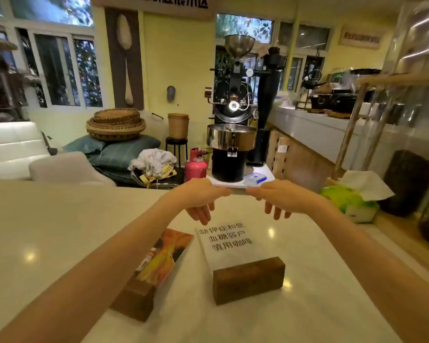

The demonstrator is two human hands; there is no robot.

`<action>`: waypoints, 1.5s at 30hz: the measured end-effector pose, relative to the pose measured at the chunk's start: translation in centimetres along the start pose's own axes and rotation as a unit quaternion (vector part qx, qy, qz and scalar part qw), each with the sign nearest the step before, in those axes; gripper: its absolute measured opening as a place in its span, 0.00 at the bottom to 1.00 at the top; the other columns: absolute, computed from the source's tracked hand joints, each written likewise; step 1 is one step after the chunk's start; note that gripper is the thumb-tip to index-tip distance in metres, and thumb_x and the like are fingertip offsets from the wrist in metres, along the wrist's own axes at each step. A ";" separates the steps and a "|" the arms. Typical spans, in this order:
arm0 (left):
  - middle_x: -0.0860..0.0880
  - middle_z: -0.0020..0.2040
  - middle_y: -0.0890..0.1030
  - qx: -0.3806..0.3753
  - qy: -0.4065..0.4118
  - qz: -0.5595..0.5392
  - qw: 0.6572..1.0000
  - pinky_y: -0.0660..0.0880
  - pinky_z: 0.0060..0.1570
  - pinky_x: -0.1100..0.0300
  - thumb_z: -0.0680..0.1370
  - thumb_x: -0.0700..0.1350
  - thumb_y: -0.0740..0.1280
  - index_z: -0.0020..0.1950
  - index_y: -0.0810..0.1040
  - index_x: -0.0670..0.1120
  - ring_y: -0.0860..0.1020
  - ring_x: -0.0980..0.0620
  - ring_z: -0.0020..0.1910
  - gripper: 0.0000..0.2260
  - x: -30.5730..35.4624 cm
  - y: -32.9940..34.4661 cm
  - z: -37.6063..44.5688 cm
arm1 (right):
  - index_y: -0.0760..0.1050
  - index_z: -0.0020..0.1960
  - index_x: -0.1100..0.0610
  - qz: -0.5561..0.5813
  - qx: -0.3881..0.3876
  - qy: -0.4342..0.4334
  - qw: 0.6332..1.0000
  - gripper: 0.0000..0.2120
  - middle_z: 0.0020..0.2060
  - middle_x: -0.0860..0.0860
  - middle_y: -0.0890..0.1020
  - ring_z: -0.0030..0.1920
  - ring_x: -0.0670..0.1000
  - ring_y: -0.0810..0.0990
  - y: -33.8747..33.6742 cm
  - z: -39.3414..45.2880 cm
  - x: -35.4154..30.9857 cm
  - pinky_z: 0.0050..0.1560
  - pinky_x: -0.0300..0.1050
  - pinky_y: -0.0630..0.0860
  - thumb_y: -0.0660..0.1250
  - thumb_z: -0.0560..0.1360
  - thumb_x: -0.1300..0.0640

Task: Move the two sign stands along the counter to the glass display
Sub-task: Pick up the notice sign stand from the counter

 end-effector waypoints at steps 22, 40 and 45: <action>0.42 0.50 0.81 0.028 -0.073 -0.270 0.960 0.82 0.39 0.54 0.69 0.35 0.71 0.43 0.74 0.41 0.82 0.44 0.41 0.08 -8.0 9.4 -2.3 | 0.73 0.62 0.60 0.232 -0.074 0.138 0.960 0.23 0.49 0.51 0.76 0.47 0.51 0.76 9.3 -1.1 7.0 0.45 0.42 0.75 0.72 0.68 0.60; 0.49 0.47 0.75 0.265 0.126 -0.119 0.949 0.77 0.39 0.60 0.70 0.37 0.70 0.69 0.60 0.48 0.78 0.51 0.41 0.32 -5.0 5.7 -4.0 | 0.69 0.52 0.51 0.380 0.223 -0.049 0.897 0.21 0.43 0.48 0.79 0.40 0.47 0.80 8.2 -2.9 6.0 0.35 0.36 0.80 0.74 0.65 0.63; 0.51 0.45 0.74 0.305 0.173 -0.098 0.931 0.72 0.38 0.66 0.71 0.38 0.69 0.67 0.61 0.46 0.77 0.53 0.40 0.28 -5.0 6.2 -5.1 | 0.68 0.52 0.51 0.370 0.267 -0.076 0.887 0.20 0.43 0.41 0.77 0.42 0.45 0.80 8.5 -3.8 5.7 0.37 0.35 0.81 0.73 0.66 0.62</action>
Point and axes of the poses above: each hand's wrist, its own z-axis towards the middle knuckle, its own y-axis out of the palm, x = y × z, the point moved 6 cm from there along z, towards the middle knuckle
